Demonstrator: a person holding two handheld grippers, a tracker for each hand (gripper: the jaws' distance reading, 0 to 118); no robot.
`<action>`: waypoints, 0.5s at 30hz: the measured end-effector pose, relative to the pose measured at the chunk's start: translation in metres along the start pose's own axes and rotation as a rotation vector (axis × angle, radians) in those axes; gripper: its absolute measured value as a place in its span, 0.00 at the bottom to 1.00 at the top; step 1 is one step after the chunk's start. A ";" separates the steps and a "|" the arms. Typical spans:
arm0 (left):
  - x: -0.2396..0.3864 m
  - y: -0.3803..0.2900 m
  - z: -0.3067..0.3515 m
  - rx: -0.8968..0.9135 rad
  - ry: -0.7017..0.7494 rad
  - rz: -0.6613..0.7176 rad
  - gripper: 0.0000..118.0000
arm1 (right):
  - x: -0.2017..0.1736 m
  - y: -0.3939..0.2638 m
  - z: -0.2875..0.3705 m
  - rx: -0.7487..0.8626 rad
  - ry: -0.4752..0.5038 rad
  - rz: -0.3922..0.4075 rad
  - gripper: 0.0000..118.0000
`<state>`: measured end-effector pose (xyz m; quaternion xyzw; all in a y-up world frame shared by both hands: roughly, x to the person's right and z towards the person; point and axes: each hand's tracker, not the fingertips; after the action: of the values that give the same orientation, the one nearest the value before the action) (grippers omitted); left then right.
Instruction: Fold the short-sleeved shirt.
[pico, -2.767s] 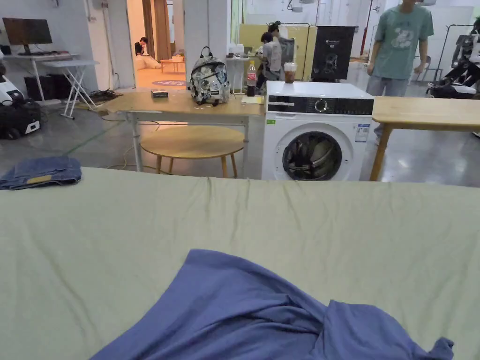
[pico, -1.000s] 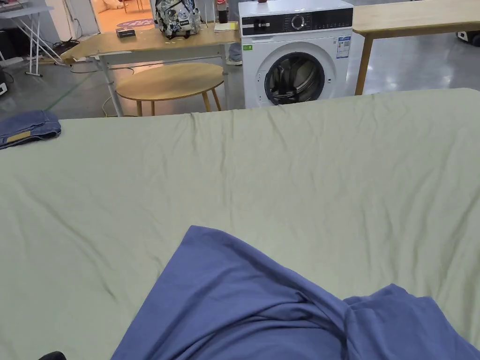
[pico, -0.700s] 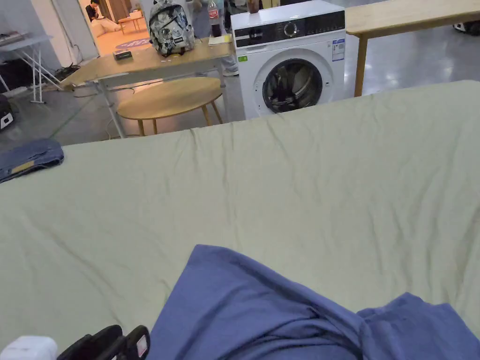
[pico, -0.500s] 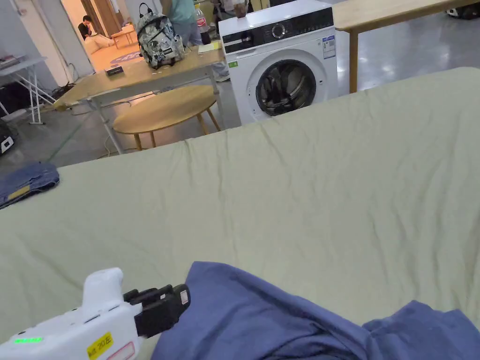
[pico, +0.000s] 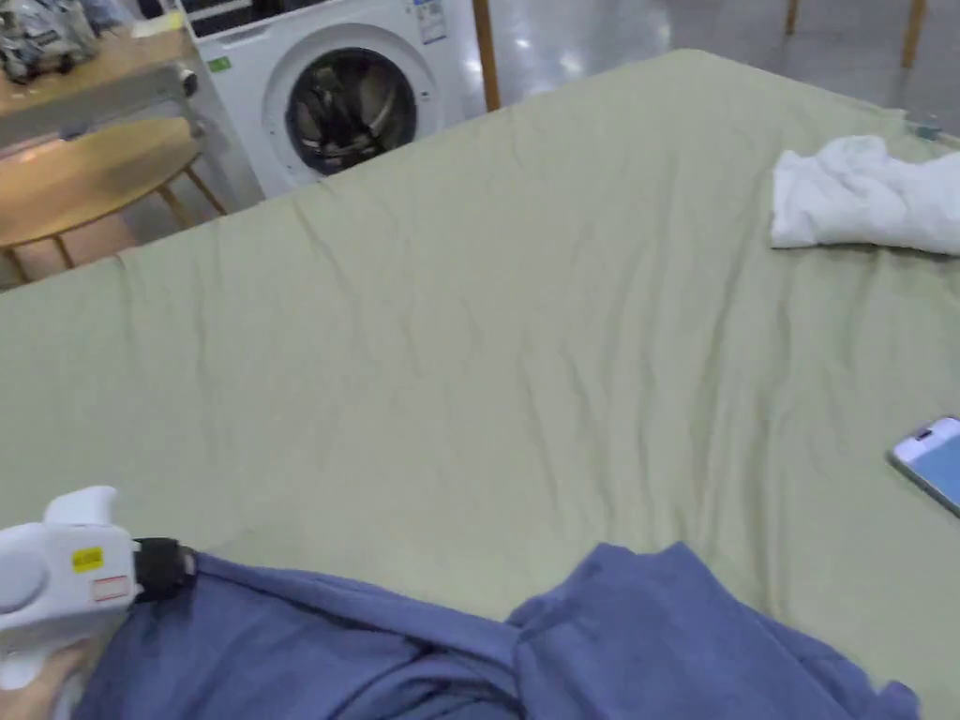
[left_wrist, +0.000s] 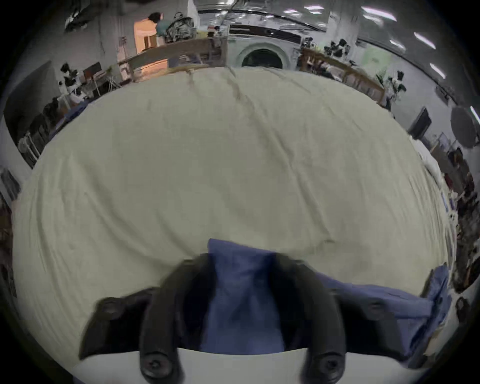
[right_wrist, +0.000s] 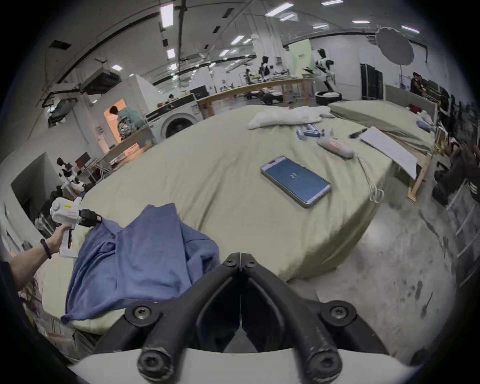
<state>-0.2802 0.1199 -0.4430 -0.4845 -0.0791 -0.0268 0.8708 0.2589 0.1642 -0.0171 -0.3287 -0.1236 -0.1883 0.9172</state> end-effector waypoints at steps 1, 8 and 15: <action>0.009 -0.004 0.004 -0.029 -0.049 -0.010 0.00 | 0.002 0.000 0.000 0.000 0.008 -0.023 0.00; 0.025 -0.009 -0.001 -0.057 0.043 -0.020 0.00 | 0.002 0.022 -0.039 -0.096 0.073 -0.167 0.52; 0.028 -0.008 0.007 -0.074 0.028 -0.013 0.00 | 0.003 0.031 -0.124 -0.275 0.191 -0.371 0.52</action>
<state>-0.2540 0.1220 -0.4277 -0.5154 -0.0690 -0.0424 0.8531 0.2876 0.1047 -0.1264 -0.4029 -0.0681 -0.3988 0.8209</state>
